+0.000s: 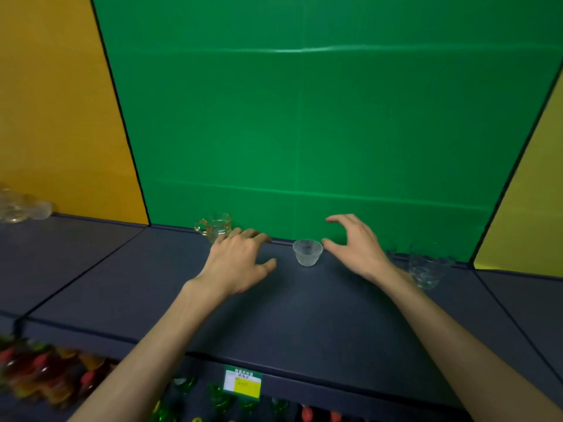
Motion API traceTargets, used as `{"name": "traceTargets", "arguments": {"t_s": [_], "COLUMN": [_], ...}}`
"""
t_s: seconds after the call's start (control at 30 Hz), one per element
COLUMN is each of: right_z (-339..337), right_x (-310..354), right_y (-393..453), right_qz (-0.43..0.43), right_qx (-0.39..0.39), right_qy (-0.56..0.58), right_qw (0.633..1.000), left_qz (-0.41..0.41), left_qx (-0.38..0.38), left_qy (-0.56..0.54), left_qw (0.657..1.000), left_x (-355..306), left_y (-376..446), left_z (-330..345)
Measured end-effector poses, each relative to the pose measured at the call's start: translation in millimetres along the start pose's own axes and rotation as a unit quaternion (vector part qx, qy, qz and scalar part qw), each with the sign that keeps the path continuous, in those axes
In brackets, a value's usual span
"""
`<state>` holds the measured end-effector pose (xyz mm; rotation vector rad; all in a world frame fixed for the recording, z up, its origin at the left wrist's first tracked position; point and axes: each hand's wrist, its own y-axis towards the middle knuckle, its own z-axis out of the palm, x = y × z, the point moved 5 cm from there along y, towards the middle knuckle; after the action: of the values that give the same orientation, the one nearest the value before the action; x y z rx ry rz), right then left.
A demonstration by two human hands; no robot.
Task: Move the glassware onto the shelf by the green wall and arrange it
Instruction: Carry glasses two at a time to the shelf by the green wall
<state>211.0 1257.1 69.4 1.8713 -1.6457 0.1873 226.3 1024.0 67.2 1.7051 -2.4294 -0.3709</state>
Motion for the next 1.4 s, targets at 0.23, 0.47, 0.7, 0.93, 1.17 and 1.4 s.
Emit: {"name": "traceTargets", "arguments": {"t_s": [0.23, 0.47, 0.7, 0.93, 1.17, 1.4], "right_z": [65, 150, 245, 317, 380, 428], "right_x": [118, 236, 347, 449, 516, 577], "right_y": [1, -3, -19, -18, 0, 61], "right_qz": [-0.111, -0.150, -0.190, -0.215, -0.223, -0.228], "right_qx": [0.063, 0.105, 0.139, 0.130, 0.152, 0.136], "right_qy": [0.014, 0.058, 0.032, 0.020, 0.028, 0.010], "right_qw": [0.992, 0.981, 0.971, 0.968, 0.963, 0.964], "left_qz": [-0.042, -0.104, -0.155, -0.183, -0.217, -0.234], "left_qx": [-0.021, 0.006, 0.036, 0.010, 0.014, 0.020], "left_qy": [0.014, 0.012, 0.003, 0.018, 0.021, 0.026], "left_qw": [0.999, 0.995, 0.987, 0.983, 0.976, 0.972], "left_x": [77, 198, 324, 435, 527, 629], "left_y": [-40, -110, -180, -234, -268, -265], "left_z": [-25, -34, -38, -60, -57, -52]}}
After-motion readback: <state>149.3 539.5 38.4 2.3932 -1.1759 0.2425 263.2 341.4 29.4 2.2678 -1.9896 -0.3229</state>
